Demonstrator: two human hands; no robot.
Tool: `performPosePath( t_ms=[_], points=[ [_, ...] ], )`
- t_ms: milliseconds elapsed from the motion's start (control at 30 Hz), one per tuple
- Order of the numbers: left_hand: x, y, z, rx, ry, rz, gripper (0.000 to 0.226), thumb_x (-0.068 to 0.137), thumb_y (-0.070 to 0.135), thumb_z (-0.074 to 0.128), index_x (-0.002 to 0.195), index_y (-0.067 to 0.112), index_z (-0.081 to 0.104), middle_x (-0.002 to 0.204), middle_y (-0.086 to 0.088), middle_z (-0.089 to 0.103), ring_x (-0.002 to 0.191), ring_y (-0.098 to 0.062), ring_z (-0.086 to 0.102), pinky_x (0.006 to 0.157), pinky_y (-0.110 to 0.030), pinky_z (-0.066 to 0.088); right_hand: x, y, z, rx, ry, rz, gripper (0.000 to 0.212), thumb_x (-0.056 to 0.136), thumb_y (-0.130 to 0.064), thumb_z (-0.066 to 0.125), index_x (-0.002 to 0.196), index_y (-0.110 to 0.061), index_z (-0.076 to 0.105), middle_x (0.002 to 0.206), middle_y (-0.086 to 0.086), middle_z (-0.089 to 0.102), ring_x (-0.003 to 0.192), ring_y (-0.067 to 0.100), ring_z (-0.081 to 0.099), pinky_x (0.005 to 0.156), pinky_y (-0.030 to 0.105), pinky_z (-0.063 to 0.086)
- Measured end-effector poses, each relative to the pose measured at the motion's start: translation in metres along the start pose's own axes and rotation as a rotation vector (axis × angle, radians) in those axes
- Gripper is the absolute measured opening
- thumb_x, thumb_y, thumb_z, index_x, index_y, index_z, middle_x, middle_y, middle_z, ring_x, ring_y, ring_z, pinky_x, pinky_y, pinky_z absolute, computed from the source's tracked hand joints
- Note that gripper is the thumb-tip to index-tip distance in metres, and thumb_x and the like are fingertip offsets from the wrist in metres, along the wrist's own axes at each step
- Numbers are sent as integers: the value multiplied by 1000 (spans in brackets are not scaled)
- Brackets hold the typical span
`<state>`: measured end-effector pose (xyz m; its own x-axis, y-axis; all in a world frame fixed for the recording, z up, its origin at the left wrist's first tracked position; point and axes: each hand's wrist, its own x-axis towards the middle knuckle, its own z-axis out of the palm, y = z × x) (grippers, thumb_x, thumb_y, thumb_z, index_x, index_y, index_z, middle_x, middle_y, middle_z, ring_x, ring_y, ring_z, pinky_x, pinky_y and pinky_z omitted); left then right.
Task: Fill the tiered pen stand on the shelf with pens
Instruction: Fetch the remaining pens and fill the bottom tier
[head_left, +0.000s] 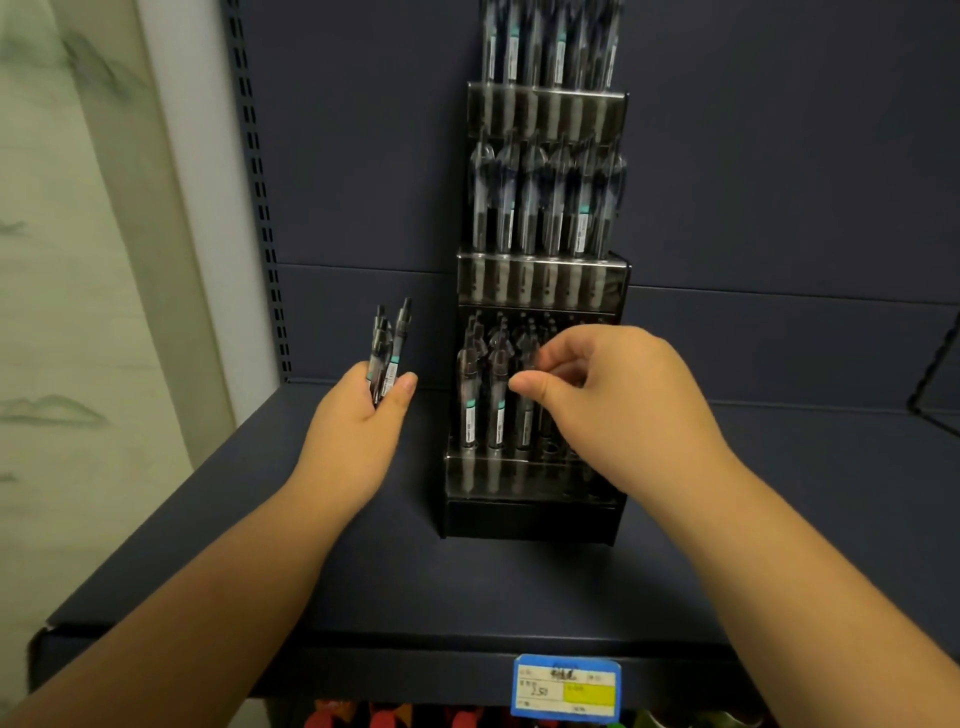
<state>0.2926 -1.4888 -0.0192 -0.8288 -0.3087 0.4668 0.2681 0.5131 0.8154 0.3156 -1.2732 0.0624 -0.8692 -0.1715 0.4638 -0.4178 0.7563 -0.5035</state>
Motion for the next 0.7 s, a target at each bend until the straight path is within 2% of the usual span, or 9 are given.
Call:
performPosePath(
  t_ms=[167, 267, 433, 500, 600, 700],
  points=[
    [0, 2, 1, 13, 17, 4, 29, 101, 38, 52, 85, 14, 48, 67, -5, 55, 53, -6, 52, 54, -18, 43, 0, 6, 1, 8, 2, -26, 14, 92, -46, 70, 86, -37, 61, 76, -18, 66, 69, -4, 57, 57, 13, 37],
    [0, 1, 1, -3, 21, 12, 27, 101, 37, 52, 83, 17, 47, 66, -6, 54, 49, -3, 49, 50, -12, 41, -3, 7, 0, 11, -3, -30, 13, 93, -45, 68, 86, -38, 60, 77, -20, 66, 69, -5, 56, 57, 11, 35],
    [0, 3, 2, -31, 15, 13, 25, 102, 36, 51, 83, 19, 48, 65, -6, 53, 50, -4, 49, 51, -12, 42, -7, 4, 3, -4, 4, -20, 11, 95, -46, 66, 89, -39, 59, 77, -22, 62, 66, -7, 53, 54, 8, 31],
    [0, 5, 1, -55, 9, 9, 24, 102, 34, 51, 84, 19, 49, 65, -6, 53, 49, -4, 49, 51, -12, 42, -8, 2, 5, 0, 10, -18, 8, 95, -46, 65, 94, -38, 64, 77, -23, 60, 67, -7, 53, 55, 7, 31],
    [0, 6, 1, -86, -14, -14, 21, 102, 37, 51, 88, 21, 51, 63, -4, 52, 50, -7, 50, 52, -18, 43, -10, -1, 1, -17, -13, -9, 19, 93, -50, 65, 106, -37, 71, 82, -23, 62, 72, -6, 54, 60, 10, 37],
    [0, 5, 0, -120, -23, -24, 21, 102, 38, 51, 90, 21, 52, 64, -2, 51, 55, -10, 51, 58, -26, 44, -11, -3, -12, -127, -5, -8, 37, 88, -61, 65, 116, -37, 69, 88, -23, 64, 77, -3, 56, 66, 19, 46]
  ],
)
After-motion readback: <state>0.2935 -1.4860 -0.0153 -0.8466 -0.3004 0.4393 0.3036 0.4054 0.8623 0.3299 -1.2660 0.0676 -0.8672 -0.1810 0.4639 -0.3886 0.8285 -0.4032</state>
